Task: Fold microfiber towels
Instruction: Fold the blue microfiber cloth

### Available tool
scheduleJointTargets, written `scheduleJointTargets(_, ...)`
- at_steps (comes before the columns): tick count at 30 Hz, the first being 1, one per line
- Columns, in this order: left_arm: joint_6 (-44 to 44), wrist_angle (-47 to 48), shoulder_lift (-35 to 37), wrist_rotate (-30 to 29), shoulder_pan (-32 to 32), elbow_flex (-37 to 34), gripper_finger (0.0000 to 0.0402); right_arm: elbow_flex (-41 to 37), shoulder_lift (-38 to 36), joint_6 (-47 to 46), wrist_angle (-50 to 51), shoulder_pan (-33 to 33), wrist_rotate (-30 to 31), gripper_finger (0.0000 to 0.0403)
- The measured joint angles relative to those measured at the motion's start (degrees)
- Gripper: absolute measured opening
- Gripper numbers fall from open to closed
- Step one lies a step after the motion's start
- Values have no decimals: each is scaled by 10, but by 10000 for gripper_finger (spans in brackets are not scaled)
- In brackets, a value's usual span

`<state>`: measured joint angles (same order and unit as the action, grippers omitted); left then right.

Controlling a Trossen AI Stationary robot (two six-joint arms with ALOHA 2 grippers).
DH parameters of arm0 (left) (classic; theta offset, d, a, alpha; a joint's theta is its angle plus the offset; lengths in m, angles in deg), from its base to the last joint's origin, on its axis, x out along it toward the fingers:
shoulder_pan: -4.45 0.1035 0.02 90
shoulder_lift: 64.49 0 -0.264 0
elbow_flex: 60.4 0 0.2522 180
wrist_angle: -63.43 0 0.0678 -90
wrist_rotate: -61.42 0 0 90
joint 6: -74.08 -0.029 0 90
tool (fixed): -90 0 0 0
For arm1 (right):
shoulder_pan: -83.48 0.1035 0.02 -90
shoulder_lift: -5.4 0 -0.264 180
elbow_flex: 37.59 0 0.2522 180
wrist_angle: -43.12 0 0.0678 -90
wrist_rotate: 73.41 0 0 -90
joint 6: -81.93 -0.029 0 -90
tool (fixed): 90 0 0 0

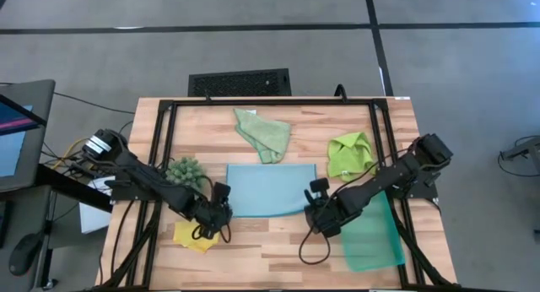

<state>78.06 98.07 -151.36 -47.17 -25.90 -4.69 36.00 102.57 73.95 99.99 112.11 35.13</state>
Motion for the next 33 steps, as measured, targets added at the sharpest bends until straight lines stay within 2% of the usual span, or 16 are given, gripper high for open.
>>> scheduleJointTargets(6, -16, -34, -48, -2, -3, 0, 177, 0, -1, 1, 2, -9, 0, 8)
scheduleJointTargets(11, -14, -35, -54, -2, -3, 3, 124, 0, -1, 3, 3, -9, -2, 14)
scheduleJointTargets(21, 4, 121, -55, -29, -3, 95, 11, 0, -1, 3, 17, -9, -4, 13)
scheduleJointTargets(24, 16, 165, -55, -40, -3, 120, 5, 0, -1, 4, 23, -8, -6, 14)
scheduleJointTargets(29, 23, 230, -55, -134, 0, 156, 2, -1, -19, 4, 37, -6, 2, 6)
scheduleJointTargets(33, 23, 257, -55, -245, 33, 161, 4, -1, -43, 4, 45, -29, 93, 6)
